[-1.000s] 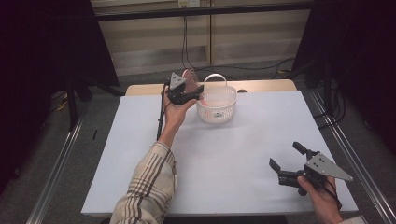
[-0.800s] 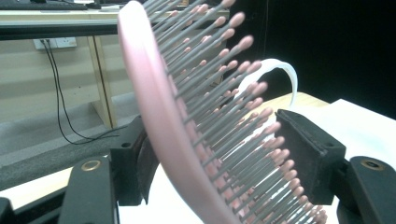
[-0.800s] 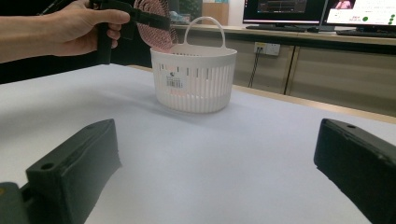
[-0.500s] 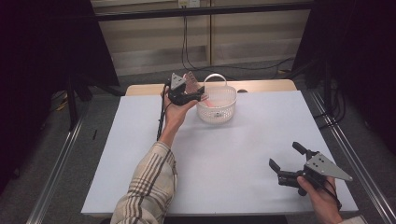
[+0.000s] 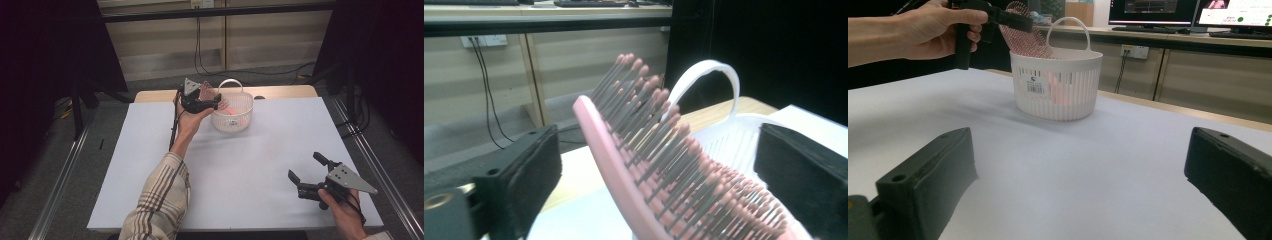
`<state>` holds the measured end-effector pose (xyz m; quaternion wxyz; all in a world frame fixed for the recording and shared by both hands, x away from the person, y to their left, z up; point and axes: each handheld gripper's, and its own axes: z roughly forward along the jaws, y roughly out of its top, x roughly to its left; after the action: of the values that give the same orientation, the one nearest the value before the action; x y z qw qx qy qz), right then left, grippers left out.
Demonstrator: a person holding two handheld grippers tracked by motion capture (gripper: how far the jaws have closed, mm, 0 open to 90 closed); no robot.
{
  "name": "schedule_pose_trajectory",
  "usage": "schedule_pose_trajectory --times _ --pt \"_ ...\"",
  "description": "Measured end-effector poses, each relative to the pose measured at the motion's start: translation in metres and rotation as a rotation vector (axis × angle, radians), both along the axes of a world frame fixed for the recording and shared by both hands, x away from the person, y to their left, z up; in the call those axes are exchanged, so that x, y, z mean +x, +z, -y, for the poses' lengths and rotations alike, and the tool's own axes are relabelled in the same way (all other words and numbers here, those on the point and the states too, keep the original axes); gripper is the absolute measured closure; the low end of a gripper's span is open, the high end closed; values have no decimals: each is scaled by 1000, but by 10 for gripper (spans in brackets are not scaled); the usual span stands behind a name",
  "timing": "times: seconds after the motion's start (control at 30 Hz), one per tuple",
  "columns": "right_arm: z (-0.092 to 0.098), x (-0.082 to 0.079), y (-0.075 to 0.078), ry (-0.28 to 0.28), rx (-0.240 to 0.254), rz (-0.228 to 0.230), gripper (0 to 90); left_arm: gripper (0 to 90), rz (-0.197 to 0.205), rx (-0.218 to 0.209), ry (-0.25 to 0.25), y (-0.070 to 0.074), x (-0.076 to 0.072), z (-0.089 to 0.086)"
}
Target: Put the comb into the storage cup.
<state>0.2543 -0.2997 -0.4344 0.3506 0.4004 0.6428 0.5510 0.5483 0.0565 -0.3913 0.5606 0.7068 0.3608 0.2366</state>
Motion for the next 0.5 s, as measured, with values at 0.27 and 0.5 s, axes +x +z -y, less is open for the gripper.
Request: schedule_pose_trajectory --times 0.27,0.5 --pt "1 -1 -1 -4 -2 -1 0 15 32 -4 -11 4 -4 -7" --pt "2 -1 -1 -3 -4 6 0 13 53 -8 -15 9 -8 -15"
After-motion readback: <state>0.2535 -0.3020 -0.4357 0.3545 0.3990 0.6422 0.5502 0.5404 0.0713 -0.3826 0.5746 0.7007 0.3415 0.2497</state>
